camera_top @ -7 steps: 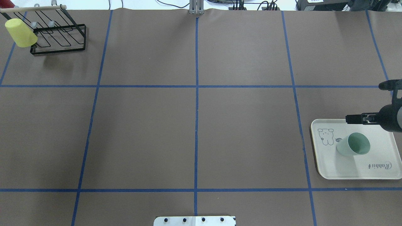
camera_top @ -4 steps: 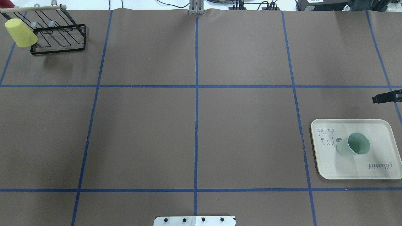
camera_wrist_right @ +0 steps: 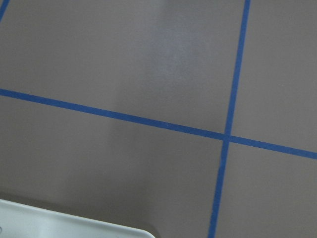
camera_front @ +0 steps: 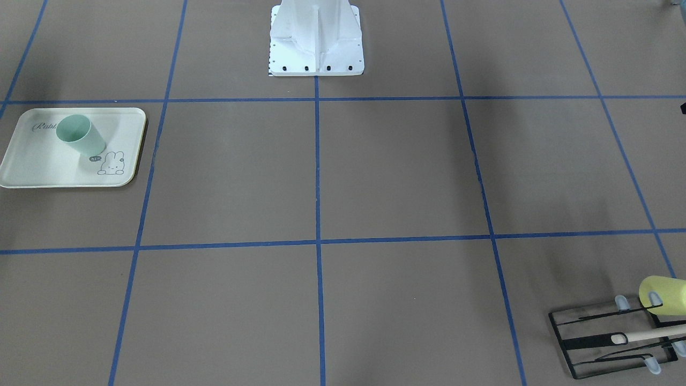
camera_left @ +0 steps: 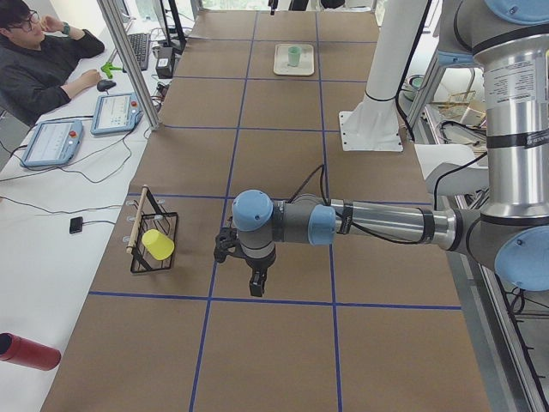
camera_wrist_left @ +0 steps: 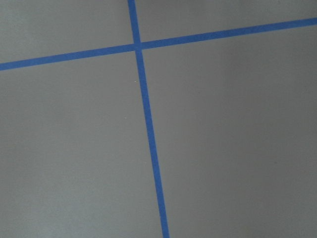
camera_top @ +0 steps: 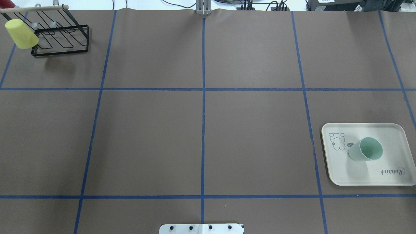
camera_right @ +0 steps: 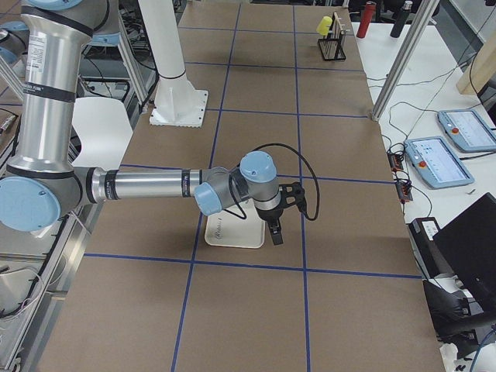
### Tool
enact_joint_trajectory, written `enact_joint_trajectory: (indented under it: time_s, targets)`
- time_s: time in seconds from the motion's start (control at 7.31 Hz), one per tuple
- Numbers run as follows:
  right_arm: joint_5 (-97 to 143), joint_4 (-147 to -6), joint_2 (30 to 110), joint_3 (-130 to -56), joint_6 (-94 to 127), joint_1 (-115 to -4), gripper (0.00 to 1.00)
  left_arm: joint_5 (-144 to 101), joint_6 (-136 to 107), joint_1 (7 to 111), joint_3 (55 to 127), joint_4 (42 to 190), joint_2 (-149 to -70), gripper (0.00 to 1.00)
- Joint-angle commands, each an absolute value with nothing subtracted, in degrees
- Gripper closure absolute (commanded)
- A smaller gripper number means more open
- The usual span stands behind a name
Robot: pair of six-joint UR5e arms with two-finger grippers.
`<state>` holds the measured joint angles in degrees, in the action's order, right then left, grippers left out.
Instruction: Left arm grabs green cup and hands to right arm on tray
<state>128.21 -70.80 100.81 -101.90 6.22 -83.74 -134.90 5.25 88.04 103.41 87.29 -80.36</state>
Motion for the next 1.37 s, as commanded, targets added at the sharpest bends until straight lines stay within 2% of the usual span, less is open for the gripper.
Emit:
enact_joint_trajectory:
  time_s: [0.0, 0.14, 1.23]
  targets:
    - [130.76, -76.19, 101.16, -96.97, -1.31, -90.06, 0.00, -134.13, 5.28, 90.70, 103.36, 87.54, -79.80, 0.00]
    - [130.96, -76.46, 101.86, -95.29, -1.75, -90.96, 0.00, -134.12, 5.36, 91.14, 103.36, 87.71, -79.37, 0.00]
    - [127.97, -76.21, 100.37, -96.07, -1.85, -87.45, 0.00, -134.12, 5.63, 91.23, 104.77, 87.71, -77.61, 0.00]
